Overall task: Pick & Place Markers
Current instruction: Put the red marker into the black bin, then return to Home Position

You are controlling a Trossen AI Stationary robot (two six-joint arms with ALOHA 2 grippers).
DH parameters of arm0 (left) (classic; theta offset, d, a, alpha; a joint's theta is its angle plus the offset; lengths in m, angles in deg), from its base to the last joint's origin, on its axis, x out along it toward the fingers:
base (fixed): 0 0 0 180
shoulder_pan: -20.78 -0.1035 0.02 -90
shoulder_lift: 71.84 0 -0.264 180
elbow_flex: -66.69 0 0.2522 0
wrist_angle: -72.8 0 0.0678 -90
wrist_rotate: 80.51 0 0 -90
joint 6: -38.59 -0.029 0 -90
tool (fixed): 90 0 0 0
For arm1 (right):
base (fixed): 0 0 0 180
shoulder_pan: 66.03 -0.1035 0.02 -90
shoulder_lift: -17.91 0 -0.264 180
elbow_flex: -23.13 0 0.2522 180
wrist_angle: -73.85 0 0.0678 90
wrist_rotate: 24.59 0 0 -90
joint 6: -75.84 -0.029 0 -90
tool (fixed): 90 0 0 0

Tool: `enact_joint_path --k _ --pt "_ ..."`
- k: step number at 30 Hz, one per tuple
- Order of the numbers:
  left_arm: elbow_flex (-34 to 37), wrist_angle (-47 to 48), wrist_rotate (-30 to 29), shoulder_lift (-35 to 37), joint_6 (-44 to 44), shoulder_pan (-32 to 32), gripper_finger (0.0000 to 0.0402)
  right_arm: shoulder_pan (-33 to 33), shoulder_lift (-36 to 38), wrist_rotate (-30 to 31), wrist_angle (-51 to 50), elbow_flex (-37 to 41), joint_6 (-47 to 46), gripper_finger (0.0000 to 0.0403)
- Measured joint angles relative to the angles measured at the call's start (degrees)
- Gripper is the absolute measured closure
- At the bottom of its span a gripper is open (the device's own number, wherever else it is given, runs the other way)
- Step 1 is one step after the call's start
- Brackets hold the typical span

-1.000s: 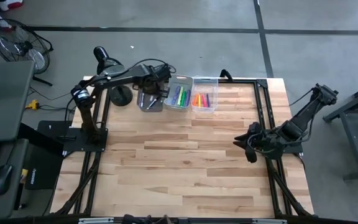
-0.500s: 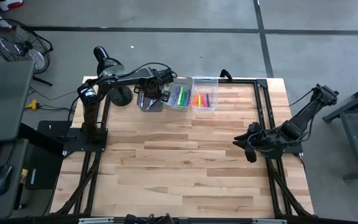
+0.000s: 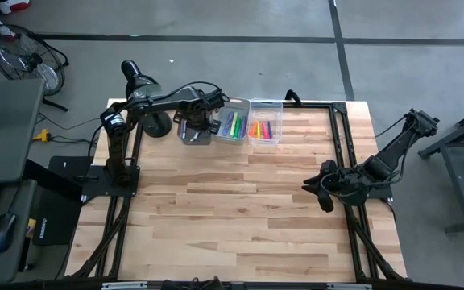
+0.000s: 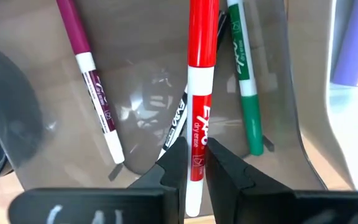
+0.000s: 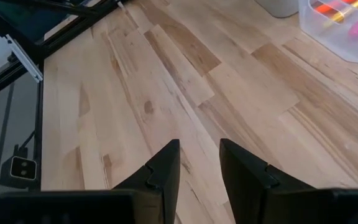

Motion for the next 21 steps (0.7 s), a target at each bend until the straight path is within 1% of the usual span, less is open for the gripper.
enact_joint_path --k 13,15,21 --pt "0.0 -0.14 -0.09 0.0 0.0 0.0 0.0356 0.0 0.0 -1.25 -0.02 -0.02 0.24 0.03" --pt "0.0 -0.38 -0.09 0.0 -0.01 0.0 0.0346 0.0 0.0 -1.34 -0.02 -0.02 0.26 0.03" --pt "0.0 -0.51 0.04 0.0 -0.54 0.0 0.0295 0.0 0.01 -1.34 -0.02 -0.02 0.46 0.03"
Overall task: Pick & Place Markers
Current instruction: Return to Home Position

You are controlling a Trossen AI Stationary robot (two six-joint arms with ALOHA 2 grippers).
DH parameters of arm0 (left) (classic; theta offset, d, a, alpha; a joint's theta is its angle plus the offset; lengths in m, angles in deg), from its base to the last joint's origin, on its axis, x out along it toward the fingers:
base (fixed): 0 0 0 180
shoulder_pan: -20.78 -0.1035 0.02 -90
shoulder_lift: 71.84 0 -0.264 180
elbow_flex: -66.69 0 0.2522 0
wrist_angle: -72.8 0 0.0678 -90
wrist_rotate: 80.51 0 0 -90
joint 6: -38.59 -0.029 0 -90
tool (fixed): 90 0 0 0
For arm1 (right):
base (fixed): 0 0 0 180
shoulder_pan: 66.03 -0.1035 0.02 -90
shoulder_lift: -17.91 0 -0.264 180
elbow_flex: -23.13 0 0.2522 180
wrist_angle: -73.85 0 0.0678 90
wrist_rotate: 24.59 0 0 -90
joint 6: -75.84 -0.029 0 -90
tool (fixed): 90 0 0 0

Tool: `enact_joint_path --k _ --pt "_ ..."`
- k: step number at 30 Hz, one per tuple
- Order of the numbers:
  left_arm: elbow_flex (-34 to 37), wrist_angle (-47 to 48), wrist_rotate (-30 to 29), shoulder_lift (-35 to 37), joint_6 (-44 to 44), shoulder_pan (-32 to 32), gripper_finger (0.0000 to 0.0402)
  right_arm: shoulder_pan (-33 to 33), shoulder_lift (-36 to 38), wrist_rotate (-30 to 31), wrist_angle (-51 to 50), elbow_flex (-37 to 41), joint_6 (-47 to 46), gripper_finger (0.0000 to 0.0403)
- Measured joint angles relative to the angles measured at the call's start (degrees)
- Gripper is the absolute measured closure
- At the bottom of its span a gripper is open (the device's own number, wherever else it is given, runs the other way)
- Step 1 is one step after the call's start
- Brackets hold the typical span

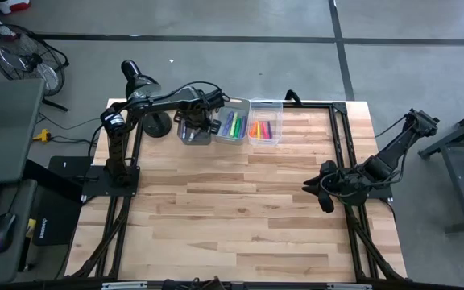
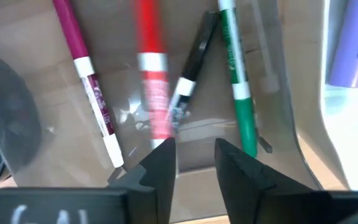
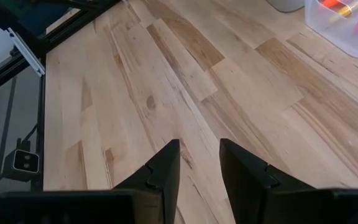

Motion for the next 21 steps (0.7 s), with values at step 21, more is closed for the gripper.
enact_joint_path --k 21 --pt "0.02 -0.49 2.48 5.82 -8.32 10.98 0.0278 -0.07 2.92 -0.56 0.04 0.0 2.18 0.03"
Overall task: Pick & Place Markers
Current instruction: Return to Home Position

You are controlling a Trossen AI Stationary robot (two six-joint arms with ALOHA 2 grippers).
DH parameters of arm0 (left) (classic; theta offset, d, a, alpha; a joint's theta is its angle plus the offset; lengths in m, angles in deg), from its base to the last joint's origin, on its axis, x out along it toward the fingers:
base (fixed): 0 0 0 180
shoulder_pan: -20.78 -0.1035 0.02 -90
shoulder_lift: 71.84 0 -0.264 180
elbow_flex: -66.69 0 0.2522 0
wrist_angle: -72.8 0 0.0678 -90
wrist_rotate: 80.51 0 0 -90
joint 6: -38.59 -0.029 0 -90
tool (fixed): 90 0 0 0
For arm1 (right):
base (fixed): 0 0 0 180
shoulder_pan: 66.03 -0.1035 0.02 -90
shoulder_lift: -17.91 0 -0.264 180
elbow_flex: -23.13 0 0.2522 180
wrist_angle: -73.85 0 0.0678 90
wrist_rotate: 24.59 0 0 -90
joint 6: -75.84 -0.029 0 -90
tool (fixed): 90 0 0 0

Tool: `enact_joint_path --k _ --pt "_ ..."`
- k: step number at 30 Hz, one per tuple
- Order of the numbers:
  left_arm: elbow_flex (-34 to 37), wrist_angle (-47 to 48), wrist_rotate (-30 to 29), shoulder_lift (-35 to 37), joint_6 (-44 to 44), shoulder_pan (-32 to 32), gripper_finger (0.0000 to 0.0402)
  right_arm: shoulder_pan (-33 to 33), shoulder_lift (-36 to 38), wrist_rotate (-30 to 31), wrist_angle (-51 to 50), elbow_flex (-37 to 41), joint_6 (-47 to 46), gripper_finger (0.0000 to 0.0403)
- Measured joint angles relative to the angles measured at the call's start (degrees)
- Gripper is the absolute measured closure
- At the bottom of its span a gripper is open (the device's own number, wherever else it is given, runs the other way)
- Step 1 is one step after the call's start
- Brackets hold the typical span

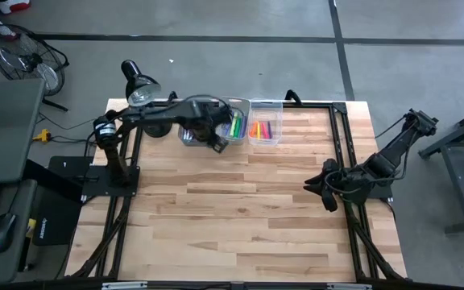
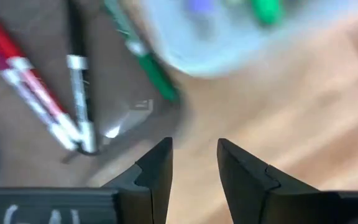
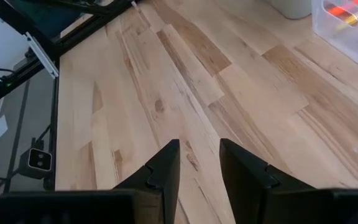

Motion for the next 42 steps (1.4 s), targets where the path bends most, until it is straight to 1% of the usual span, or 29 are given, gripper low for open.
enact_joint_path --k 4,7,9,12,14,16,18,20,22,24,27,30,32,34,37,39,42 --pt "0.04 -1.29 -1.12 1.39 0.09 5.72 0.0278 -0.34 1.04 1.66 0.18 0.0 1.59 0.03" --pt "0.25 -4.46 -3.26 2.3 1.43 10.42 0.0278 -2.5 2.28 4.92 1.33 0.0 3.42 0.03" --pt "2.22 -8.08 -3.25 3.46 3.42 13.22 0.0278 -4.58 3.31 7.44 1.98 -0.02 4.02 0.03" --pt "7.97 -13.66 -3.81 6.03 8.54 17.25 0.0278 -8.15 5.26 11.97 2.89 0.82 4.39 0.03" --pt "12.58 -16.39 -4.25 8.5 12.63 19.46 0.0278 -10.31 6.95 15.46 3.97 2.69 4.17 0.03" --pt "17.1 -21.06 -4.96 11.25 16.6 21.51 0.0278 -12.03 9.04 18.47 6.92 5.14 4.26 0.03" --pt "21.74 -23.93 -7.4 15.01 20.78 23.98 0.0278 -13.01 11.61 20.52 10.72 8.01 5.95 0.03" --pt "26.3 -31.05 -10.5 19.17 24.77 26.76 0.0278 -13.27 14.8 21.85 15.19 10.72 8.54 0.03" --pt "31.56 -36.15 -13.77 23.91 27.56 29.41 0.0278 -12.91 18.39 23.17 19.46 13.23 12.19 0.03" --pt "36.78 -43.87 -16.57 28.12 29.0 32.08 0.0278 -12.17 22.47 23.16 23.69 15.51 16.11 0.03" --pt "43.42 -52.65 -21.42 32.94 30.88 35.52 0.0278 -9.95 28.33 22.82 28.1 18.44 20.63 0.03" --pt "48.21 -56.7 -27.08 36.45 31.12 38.34 0.0278 -6.45 33.4 21.47 30.3 20.22 24.95 0.03" --pt "50.14 -58.02 -28.99 37.97 30.92 39.38 0.0278 -3.41 36.46 20.32 30.27 21.23 26.79 0.03" --pt "51.48 -58.87 -29.88 38.52 30.85 39.46 0.0278 0.34 36.7 19.94 31.4 21.82 28.17 0.03" --pt "54.39 -61.54 -29.6 40.3 29.25 39.31 0.0278 6.84 36.13 15.86 32.15 21.73 28.36 0.03" --pt "56.65 -64.75 -28.65 42.55 28.21 39.31 0.0278 11.27 36.66 10.82 32.53 21.75 28.33 0.03" --pt "60.86 -71.81 -29.84 45.64 26.2 39.33 0.0278 17.26 36.62 4.13 34.9 21.75 28.41 0.03"
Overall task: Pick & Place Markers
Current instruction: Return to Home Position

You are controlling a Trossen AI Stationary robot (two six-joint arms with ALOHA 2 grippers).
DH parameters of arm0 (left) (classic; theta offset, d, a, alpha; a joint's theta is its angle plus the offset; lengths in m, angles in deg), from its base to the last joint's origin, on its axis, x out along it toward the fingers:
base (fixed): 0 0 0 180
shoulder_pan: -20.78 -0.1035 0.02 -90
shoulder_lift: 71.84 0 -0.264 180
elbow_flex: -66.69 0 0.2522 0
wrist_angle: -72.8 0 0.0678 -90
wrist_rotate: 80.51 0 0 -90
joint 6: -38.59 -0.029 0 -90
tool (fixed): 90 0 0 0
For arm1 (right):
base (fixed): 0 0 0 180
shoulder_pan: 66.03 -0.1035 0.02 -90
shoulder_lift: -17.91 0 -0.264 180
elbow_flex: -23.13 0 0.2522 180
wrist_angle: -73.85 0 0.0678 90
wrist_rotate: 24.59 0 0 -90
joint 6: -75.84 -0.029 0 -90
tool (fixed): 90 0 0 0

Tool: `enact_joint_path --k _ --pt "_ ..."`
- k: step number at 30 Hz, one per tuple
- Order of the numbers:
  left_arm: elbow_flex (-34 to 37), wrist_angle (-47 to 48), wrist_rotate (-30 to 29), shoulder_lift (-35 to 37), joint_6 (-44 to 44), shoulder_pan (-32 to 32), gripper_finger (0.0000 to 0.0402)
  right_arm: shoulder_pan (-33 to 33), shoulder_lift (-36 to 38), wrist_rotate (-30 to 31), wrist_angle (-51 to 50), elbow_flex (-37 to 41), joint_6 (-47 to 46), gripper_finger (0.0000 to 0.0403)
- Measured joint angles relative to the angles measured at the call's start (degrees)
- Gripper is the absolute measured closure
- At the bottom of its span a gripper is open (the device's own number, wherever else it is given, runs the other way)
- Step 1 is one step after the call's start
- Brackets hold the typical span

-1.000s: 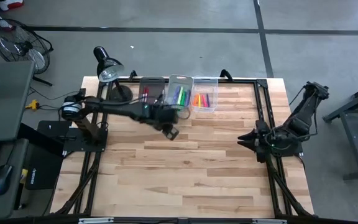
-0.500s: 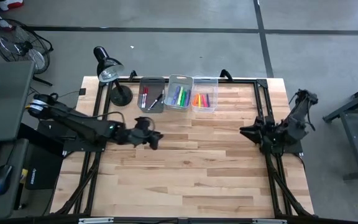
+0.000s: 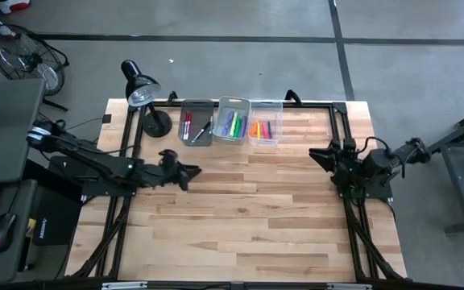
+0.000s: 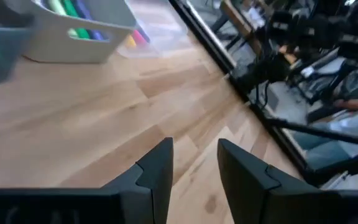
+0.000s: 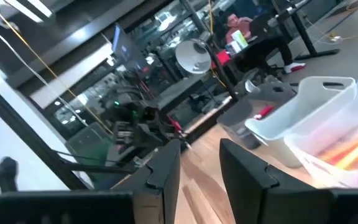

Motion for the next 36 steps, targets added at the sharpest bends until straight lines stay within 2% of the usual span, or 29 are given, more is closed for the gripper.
enact_joint_path --k 5,10,15,24,29,33,36 --pt "7.4 -8.05 -1.34 6.64 -2.97 -0.04 0.0278 8.71 -0.49 -9.9 2.41 1.13 -1.54 0.03" --pt "10.95 -12.22 -1.8 10.16 -5.36 -0.04 0.0278 16.38 -0.9 -20.73 9.22 6.07 -4.93 0.03" --pt "11.92 -12.67 -4.12 11.88 -6.84 -0.04 0.0278 22.57 -1.36 -27.11 10.58 8.7 -6.59 0.03" --pt "18.92 -23.05 -6.31 11.8 -5.9 -0.03 0.0278 31.33 -1.39 -38.24 6.3 9.01 -4.08 0.03" --pt "22.25 -31.14 -8.15 11.78 -6.89 -0.02 0.0278 33.74 -1.24 -40.62 6.15 9.01 -3.99 0.03" --pt "22.35 -31.35 -9.01 11.89 -8.88 -0.02 0.0278 34.68 -1.24 -41.61 6.44 9.01 -4.37 0.03" --pt "22.39 -31.97 -8.78 14.69 -12.59 -0.07 0.0278 34.68 -1.24 -43.1 6.38 9.01 -5.06 0.03"
